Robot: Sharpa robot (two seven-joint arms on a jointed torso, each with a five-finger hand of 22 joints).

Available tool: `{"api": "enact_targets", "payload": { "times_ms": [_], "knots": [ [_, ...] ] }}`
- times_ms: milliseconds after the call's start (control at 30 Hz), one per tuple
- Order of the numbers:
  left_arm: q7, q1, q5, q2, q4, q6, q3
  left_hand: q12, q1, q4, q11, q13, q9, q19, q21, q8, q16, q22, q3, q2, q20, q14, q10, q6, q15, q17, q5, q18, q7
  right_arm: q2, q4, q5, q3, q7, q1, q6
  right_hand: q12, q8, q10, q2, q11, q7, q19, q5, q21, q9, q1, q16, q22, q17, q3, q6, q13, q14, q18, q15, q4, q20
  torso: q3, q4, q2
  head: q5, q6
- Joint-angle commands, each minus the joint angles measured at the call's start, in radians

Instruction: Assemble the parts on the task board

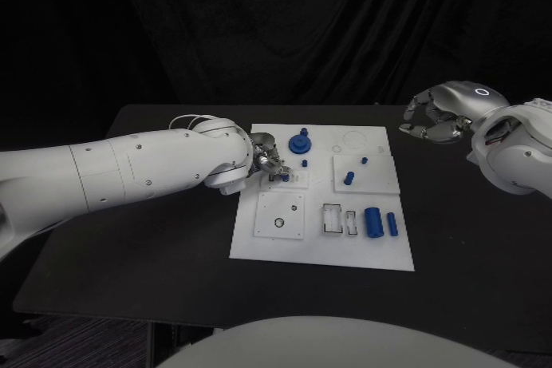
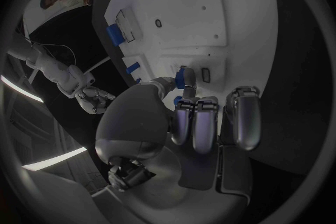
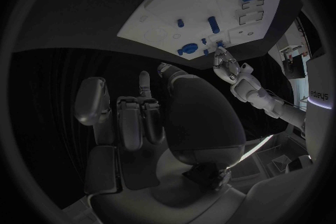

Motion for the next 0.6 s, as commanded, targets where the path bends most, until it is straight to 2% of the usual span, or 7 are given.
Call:
{"api": "enact_targets", "payload": {
  "times_ms": [33,600],
  "knots": [
    [0.002,-0.003,0.010,0.004,-0.003,-0.004,0.001,0.003,-0.006,0.001,0.000,0.263,-0.001,-0.002,-0.005,-0.003,0.003,0.053,0.006,0.006,0.000,0.104,0.104,-0.003,0.006,0.263,0.006,0.001,-0.007,0.000,0.000,-0.003,0.001,-0.022,-0.002,0.006,0.003,-0.003,0.104,-0.001,0.000,-0.002,-0.008,0.007,-0.004,-0.001,0.008,-0.005,0.148,0.244,-0.001,0.006,0.263,0.091,0.006,-0.004,-0.006,-0.002,-0.0001,-0.0001,0.000,-0.001,0.000],
    [0.012,-0.013,0.010,0.013,-0.015,0.016,0.001,0.003,-0.015,-0.002,0.002,0.263,-0.005,-0.004,-0.008,-0.012,0.003,0.051,0.014,0.006,0.001,0.104,0.104,-0.005,0.008,0.263,-0.002,0.002,-0.005,0.003,-0.003,-0.003,0.001,-0.024,-0.002,0.014,0.003,-0.003,0.104,0.000,0.001,-0.002,-0.009,0.008,-0.007,-0.002,0.011,-0.006,0.147,0.242,0.000,0.007,0.263,0.089,0.007,-0.004,-0.008,-0.002,0.0000,0.0001,0.000,0.000,0.000]
  ]
}}
